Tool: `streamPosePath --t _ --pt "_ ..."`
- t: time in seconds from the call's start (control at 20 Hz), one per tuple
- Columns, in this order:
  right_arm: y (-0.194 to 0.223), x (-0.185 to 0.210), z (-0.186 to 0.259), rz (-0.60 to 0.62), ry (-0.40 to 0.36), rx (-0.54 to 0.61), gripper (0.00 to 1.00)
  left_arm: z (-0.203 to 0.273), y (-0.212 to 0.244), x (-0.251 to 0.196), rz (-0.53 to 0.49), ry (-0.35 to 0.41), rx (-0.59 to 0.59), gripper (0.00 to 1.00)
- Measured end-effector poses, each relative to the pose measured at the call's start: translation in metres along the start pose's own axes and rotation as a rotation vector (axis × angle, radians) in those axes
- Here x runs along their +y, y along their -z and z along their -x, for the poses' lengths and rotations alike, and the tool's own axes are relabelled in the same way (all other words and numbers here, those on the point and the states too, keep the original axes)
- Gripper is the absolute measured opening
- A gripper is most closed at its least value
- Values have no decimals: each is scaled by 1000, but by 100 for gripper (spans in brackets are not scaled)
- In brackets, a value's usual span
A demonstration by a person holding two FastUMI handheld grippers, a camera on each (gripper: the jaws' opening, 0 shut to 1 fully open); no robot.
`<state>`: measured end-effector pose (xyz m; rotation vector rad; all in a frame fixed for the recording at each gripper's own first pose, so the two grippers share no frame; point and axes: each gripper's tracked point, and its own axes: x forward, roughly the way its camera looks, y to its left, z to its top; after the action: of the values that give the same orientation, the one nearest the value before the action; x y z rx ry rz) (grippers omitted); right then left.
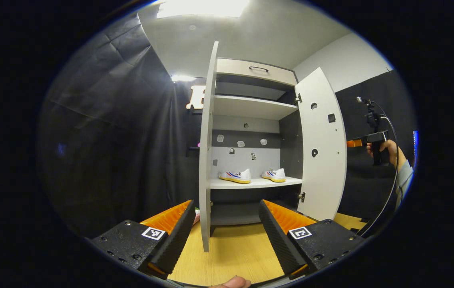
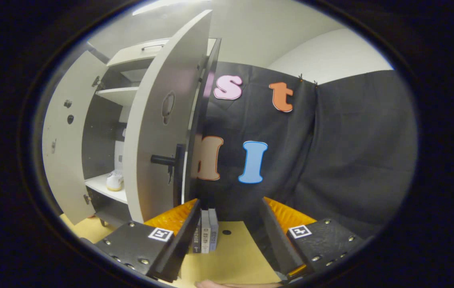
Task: Grab one shoe with the right hand and put it into the shoe cabinet, grab the other shoe with the left hand and put it into the shoe cabinet; then close the right door with the right hand and the left door with the left hand.
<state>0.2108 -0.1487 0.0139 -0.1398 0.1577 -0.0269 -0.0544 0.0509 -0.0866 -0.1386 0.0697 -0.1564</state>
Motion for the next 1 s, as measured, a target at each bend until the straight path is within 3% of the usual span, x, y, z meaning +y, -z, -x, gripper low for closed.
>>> streamPosePath --t 0.1,0.2,0.25,0.45,0.5,0.85,0.9,1.0 --pt "-1 5 4 16 19 -14 75 1 2 4 3 -8 1 97" --pt "1 12 5 30 43 -21 73 2 4 4 5 -12 6 96" --pt "-1 15 6 28 53 -26 64 2 6 5 6 -16 8 97" --pt "1 22 9 -8 54 -21 76 3 13 6 9 -22 30 96" --pt "1 25 10 -10 52 -24 70 4 14 5 11 -25 36 97" --pt "-2 68 19 -26 -2 -39 70 -3 22 5 25 -36 54 97" --pt "-3 79 20 -27 -15 -42 64 -3 22 5 27 -37 57 96" --pt "-5 105 21 -29 -42 -50 64 -1 23 7 27 -39 61 96"
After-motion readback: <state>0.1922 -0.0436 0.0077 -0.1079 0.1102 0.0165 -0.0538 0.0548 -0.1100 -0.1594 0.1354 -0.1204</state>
